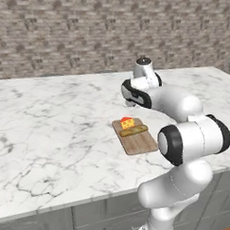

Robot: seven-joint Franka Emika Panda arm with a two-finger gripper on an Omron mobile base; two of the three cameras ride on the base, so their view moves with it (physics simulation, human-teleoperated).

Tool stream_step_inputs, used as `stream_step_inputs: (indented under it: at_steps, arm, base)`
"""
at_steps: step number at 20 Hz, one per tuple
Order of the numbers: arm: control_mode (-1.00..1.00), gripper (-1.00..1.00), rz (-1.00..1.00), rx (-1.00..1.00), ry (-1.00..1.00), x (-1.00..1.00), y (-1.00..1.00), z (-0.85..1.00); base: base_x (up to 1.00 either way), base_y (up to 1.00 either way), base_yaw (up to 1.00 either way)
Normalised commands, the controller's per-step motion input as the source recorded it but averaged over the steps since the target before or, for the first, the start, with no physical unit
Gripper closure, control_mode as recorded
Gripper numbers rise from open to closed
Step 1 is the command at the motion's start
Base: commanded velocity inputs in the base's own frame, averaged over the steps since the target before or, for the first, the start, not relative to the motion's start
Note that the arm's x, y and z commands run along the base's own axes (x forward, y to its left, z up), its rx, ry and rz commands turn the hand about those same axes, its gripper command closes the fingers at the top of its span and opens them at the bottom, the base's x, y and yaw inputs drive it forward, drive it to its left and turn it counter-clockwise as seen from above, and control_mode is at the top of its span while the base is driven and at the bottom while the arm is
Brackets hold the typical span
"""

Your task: Retrieve the sausage and cheese from the fridge and place them on the cutting board on the counter.

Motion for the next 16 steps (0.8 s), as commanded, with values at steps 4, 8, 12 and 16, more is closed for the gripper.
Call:
stream_step_inputs:
  at_steps: [4, 8, 12, 16]
  arm:
    - [-1.0, -1.0, -0.61, 0.48, -0.04, -0.54, -0.07, 0.47]
    - [-1.0, -1.0, -0.44, 0.46, -0.16, -0.75, -0.2, 0.71]
    - [-1.0, -1.0, -0.38, 0.4, -0.29, -0.79, -0.16, 0.64]
    - [-1.0, -1.0, -0.35, 0.13, -0.33, -0.86, 0.0, 0.7]
  base:
    - [0.0, 0.0, 0.0]
    - [0.0, 0.0, 0.0]
    - [0.0, 0.0, 0.0]
    - [0.0, 0.0, 0.0]
